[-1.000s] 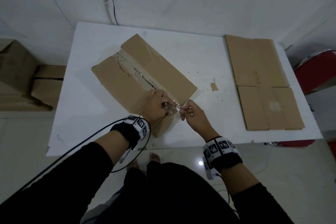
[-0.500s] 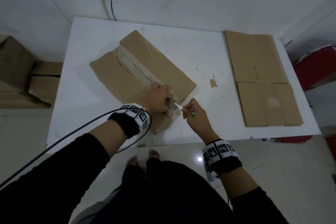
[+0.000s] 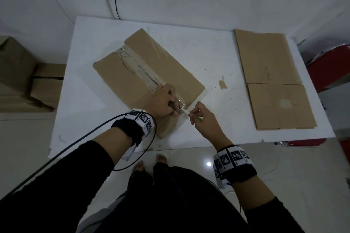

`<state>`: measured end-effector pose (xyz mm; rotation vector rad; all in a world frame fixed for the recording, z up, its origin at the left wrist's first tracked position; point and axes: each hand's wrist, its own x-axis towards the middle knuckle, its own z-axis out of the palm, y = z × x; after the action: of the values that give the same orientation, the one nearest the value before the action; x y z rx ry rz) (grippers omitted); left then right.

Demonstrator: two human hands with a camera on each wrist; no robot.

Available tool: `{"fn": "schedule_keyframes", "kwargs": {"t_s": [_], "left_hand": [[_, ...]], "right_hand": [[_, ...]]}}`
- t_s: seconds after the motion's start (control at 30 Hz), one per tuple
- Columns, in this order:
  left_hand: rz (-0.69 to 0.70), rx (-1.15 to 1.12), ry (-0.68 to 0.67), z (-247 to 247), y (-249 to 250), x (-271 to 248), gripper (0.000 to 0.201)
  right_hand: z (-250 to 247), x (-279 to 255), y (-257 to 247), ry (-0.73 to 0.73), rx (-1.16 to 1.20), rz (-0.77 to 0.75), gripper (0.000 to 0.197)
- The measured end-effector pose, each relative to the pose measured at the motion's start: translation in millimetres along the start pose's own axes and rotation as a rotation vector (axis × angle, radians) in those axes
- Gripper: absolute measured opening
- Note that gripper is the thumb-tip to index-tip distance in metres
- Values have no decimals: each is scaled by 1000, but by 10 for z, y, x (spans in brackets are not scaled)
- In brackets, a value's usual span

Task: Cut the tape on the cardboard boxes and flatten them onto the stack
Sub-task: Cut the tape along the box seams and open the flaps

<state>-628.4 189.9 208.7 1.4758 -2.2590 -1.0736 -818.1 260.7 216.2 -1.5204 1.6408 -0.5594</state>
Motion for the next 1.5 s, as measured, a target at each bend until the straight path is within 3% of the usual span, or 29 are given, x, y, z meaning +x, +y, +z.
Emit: {"fn": "schedule_keyframes", "kwargs": {"t_s": [0.2,0.57,0.8,0.97,1.33,1.5], "left_hand": [[-61,-61,-1,-27,-14,22,34],[-7,100,-30,6,-17,-13,34],[-49,443,-374,-290,173,81,79],[-9,448,-284,-168,129,7,63],[15,399,-212,-163,102,-73,64],[3,388,-171,-155,94,-92,51]], "right_hand": [[52,15,-69,23,76,86,13],[104,-7,-47,18,80,109,12],[131,80,-16,90,48,127,11],[63,48,-15,-6,75,74,10],[91,2,4,-27,98,38,19],[252,-26,-37,81,148,39,24]]}}
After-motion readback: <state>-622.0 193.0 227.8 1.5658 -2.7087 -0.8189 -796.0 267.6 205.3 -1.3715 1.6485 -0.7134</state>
